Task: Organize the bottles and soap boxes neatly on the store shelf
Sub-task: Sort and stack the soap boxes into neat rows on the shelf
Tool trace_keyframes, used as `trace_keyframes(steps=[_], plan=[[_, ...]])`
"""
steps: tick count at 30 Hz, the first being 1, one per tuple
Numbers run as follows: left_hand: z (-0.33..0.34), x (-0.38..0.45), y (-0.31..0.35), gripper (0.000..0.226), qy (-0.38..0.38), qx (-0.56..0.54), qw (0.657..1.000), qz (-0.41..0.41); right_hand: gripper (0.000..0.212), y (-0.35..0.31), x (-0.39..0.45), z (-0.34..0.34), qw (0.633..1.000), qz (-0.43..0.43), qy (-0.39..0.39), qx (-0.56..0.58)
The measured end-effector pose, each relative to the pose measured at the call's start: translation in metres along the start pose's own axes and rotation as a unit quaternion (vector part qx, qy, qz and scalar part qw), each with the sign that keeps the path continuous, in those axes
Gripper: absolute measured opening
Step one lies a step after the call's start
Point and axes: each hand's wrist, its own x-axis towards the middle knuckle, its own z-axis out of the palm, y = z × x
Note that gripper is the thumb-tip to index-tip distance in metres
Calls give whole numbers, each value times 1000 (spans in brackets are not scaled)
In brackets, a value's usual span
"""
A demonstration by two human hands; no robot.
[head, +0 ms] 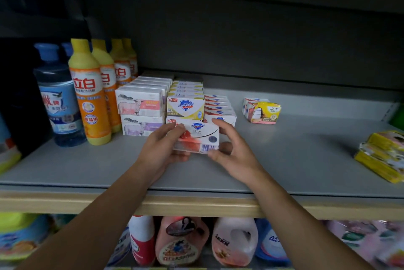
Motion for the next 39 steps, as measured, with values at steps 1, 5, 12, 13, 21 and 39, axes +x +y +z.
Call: trace_keyframes(steps=[1, 5, 12, 13, 21, 39], plan=[[-1, 0, 0, 20, -5, -5, 1000, -1, 61, 0, 0, -1, 1000, 7, 10, -3], [-4, 0, 0, 24, -30, 2, 1000, -1, 26, 1, 2, -2, 997, 40, 46, 39], [-1, -7, -2, 69, 13, 131, 991, 37, 57, -1, 3, -4, 988, 128, 86, 13], [-1, -7, -3, 67, 18, 155, 987, 38, 63, -1, 4, -4, 986, 137, 94, 3], [0, -6, -3, 66, 28, 212, 977, 29, 73, -1, 4, -3, 981, 156, 119, -14], [-8, -6, -5, 27, -31, 5, 997, 69, 41, 6, 0, -3, 996, 4, 88, -10]])
